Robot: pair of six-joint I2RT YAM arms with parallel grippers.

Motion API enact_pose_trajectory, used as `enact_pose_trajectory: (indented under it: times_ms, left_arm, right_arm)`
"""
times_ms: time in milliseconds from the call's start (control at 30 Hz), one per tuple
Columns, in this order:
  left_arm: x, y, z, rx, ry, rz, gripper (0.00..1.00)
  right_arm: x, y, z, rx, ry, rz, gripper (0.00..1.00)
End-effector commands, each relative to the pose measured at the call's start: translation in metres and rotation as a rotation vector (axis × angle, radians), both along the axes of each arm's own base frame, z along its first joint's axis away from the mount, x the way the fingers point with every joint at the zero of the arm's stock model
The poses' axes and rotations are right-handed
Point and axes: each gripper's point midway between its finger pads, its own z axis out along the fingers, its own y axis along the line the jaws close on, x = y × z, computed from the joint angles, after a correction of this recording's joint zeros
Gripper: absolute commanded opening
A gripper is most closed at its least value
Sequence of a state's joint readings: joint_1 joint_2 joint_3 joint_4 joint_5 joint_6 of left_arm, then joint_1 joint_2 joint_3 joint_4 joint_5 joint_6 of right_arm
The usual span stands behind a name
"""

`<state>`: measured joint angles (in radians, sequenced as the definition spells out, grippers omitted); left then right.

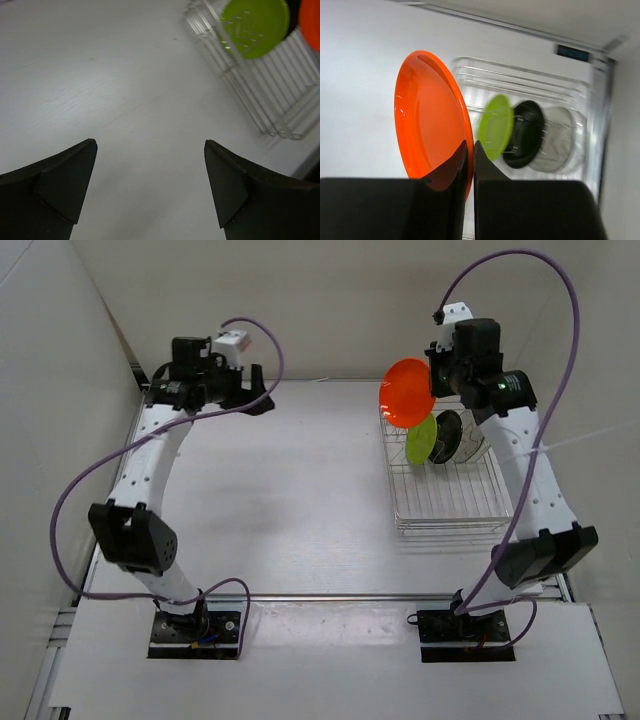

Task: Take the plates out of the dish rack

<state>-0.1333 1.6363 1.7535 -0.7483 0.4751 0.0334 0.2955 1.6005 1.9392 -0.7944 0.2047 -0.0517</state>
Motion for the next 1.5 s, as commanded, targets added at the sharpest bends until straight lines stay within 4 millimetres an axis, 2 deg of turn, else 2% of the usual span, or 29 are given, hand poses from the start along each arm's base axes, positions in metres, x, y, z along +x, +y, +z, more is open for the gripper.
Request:
enact_pose_trajectory:
  times_ms: [0, 33, 67, 100, 167, 200, 300, 367, 467, 533, 567, 667, 700, 833, 900, 967, 1033, 1133, 1167, 1200, 1233, 1267, 1300, 1333, 1400, 1433, 1467]
  left_arm:
    - [-0.023, -0.091, 0.026, -0.179, 0.018, -0.322, 1.00]
    - [-0.025, -0.103, 0.023, -0.184, 0.040, -0.355, 1.00]
    - [-0.019, -0.116, 0.010, -0.186, 0.069, -0.382, 1.00]
    - [-0.022, -0.128, 0.021, -0.206, 0.065, -0.421, 1.00]
    - [-0.029, -0.157, 0.017, -0.226, 0.089, -0.494, 1.00]
    - [-0.033, -0.166, 0.029, -0.243, 0.072, -0.523, 1.00]
    - [-0.039, -0.189, 0.042, -0.261, 0.022, -0.581, 1.00]
    - [-0.041, -0.195, 0.051, -0.277, -0.002, -0.599, 1.00]
    - [-0.035, -0.200, 0.051, -0.293, 0.005, -0.600, 1.00]
    - [-0.032, -0.202, 0.042, -0.294, 0.030, -0.594, 0.97]
    - [-0.034, -0.206, 0.044, -0.296, 0.022, -0.606, 0.94]
    - [-0.033, -0.212, 0.033, -0.297, 0.053, -0.608, 0.76]
    - [-0.031, -0.214, 0.027, -0.295, 0.065, -0.607, 0.74]
    - [-0.027, -0.220, 0.012, -0.285, 0.093, -0.602, 0.78]
    - [-0.027, -0.220, 0.012, -0.285, 0.094, -0.602, 0.76]
    - [-0.030, -0.223, 0.012, -0.285, 0.095, -0.611, 0.64]
    - [-0.029, -0.223, 0.011, -0.280, 0.093, -0.602, 0.43]
    - [-0.023, -0.221, 0.009, -0.265, 0.085, -0.573, 0.27]
    - [-0.024, -0.220, 0.013, -0.267, 0.082, -0.562, 0.16]
    - [-0.020, -0.219, 0.012, -0.256, 0.076, -0.541, 0.11]
    - [-0.019, -0.217, 0.015, -0.251, 0.064, -0.528, 0.11]
    - [-0.021, -0.215, 0.018, -0.253, 0.069, -0.512, 0.11]
    - [-0.017, -0.214, 0.014, -0.250, 0.074, -0.488, 0.11]
    - [-0.017, -0.213, 0.022, -0.256, 0.057, -0.475, 0.11]
    - [-0.011, -0.204, 0.012, -0.240, 0.079, -0.423, 0.11]
    - [-0.010, -0.202, 0.016, -0.237, 0.060, -0.410, 0.11]
    - [-0.006, -0.197, 0.009, -0.228, 0.069, -0.387, 0.11]
  right_arm:
    - [-0.035, 0.055, 0.001, 0.185, 0.056, 0.363, 0.00]
    - [-0.040, 0.062, -0.002, 0.209, 0.071, 0.406, 0.00]
    - [-0.045, 0.066, 0.004, 0.223, 0.063, 0.432, 0.00]
    - [-0.047, 0.068, 0.004, 0.232, 0.065, 0.448, 0.00]
    - [-0.050, 0.073, 0.005, 0.246, 0.068, 0.473, 0.00]
    - [-0.050, 0.073, 0.005, 0.254, 0.072, 0.468, 0.00]
    - [-0.050, 0.073, 0.005, 0.254, 0.073, 0.468, 0.00]
    - [-0.050, 0.073, 0.002, 0.254, 0.082, 0.467, 0.00]
    - [-0.051, 0.073, -0.002, 0.254, 0.091, 0.465, 0.00]
    - [-0.051, 0.074, -0.001, 0.258, 0.092, 0.473, 0.00]
    - [-0.053, 0.076, -0.001, 0.264, 0.094, 0.484, 0.00]
    - [-0.055, 0.078, 0.000, 0.274, 0.096, 0.501, 0.00]
    - [-0.055, 0.079, 0.000, 0.281, 0.100, 0.497, 0.00]
    - [-0.056, 0.080, 0.000, 0.286, 0.101, 0.506, 0.00]
    - [-0.056, 0.080, 0.000, 0.286, 0.101, 0.506, 0.00]
    - [-0.056, 0.080, 0.000, 0.286, 0.101, 0.506, 0.00]
    - [-0.056, 0.080, 0.000, 0.286, 0.101, 0.506, 0.00]
    - [-0.055, 0.079, -0.004, 0.281, 0.111, 0.496, 0.00]
    - [-0.055, 0.079, -0.004, 0.281, 0.111, 0.496, 0.00]
    - [-0.053, 0.080, -0.008, 0.281, 0.122, 0.495, 0.00]
    - [-0.053, 0.080, -0.008, 0.281, 0.122, 0.495, 0.00]
    - [-0.053, 0.080, -0.012, 0.281, 0.131, 0.493, 0.05]
    - [-0.053, 0.080, -0.012, 0.281, 0.131, 0.493, 0.14]
    - [-0.051, 0.080, -0.016, 0.281, 0.140, 0.492, 0.30]
    - [-0.050, 0.079, -0.016, 0.276, 0.139, 0.483, 0.54]
    - [-0.048, 0.075, -0.021, 0.261, 0.146, 0.458, 0.64]
    - [-0.046, 0.071, -0.026, 0.249, 0.152, 0.436, 0.81]
